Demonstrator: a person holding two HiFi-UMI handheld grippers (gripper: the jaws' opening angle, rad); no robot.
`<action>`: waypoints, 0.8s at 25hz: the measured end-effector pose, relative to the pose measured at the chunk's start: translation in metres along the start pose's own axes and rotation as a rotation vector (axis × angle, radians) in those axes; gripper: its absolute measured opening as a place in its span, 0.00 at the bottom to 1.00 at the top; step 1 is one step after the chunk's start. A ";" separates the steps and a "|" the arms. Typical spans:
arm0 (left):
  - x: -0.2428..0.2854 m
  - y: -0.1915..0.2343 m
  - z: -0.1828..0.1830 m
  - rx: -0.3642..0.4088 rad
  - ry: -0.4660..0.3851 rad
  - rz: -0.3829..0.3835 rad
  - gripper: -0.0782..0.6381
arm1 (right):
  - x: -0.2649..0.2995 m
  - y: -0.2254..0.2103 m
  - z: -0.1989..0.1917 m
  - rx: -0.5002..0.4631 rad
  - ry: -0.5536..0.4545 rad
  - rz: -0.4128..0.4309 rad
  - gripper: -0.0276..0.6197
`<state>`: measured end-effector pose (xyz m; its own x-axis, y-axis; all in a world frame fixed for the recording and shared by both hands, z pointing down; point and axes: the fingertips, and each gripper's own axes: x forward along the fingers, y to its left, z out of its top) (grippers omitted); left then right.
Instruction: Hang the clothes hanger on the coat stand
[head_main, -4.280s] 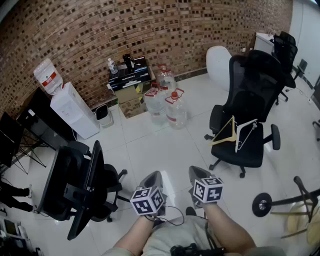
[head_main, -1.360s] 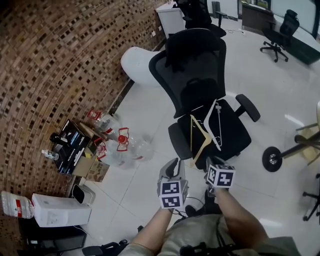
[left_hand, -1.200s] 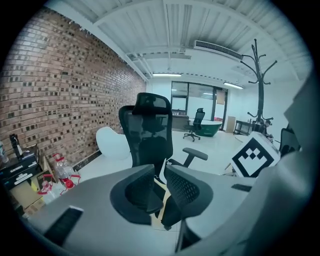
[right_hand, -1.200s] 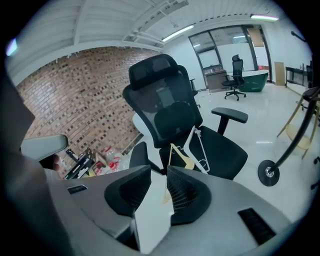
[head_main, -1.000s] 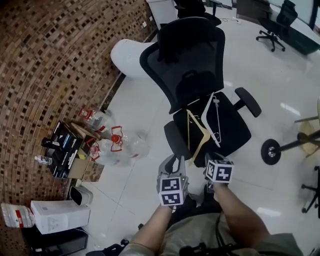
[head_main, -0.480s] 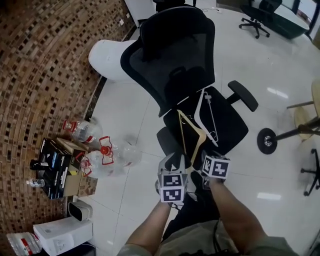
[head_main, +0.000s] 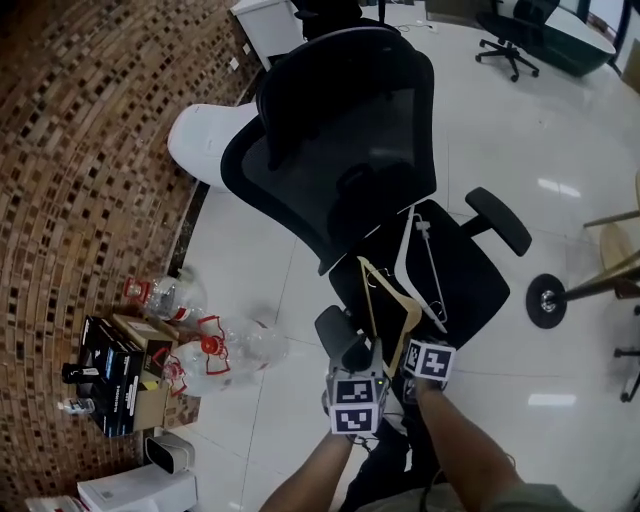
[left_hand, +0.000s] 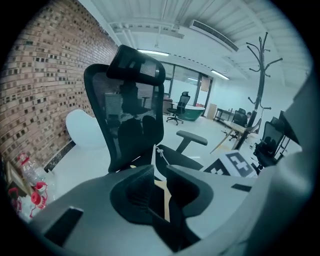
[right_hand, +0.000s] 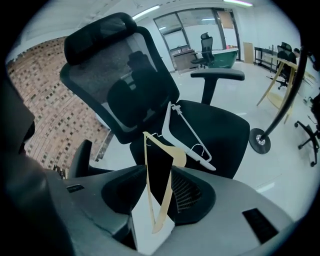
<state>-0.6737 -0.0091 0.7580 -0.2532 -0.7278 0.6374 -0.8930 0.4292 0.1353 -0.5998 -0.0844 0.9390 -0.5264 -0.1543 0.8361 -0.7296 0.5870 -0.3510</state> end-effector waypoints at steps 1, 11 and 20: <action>0.012 0.002 0.006 0.003 0.001 -0.002 0.23 | 0.013 -0.002 0.004 -0.004 0.008 -0.005 0.28; 0.102 0.018 0.022 0.006 0.027 -0.047 0.23 | 0.126 -0.011 0.012 0.031 0.106 -0.013 0.28; 0.162 0.031 0.022 -0.025 0.020 -0.066 0.23 | 0.206 -0.051 -0.004 0.009 0.245 -0.111 0.31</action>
<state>-0.7506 -0.1253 0.8489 -0.1860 -0.7441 0.6416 -0.8979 0.3939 0.1965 -0.6694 -0.1430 1.1313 -0.3225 -0.0191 0.9464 -0.7812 0.5699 -0.2547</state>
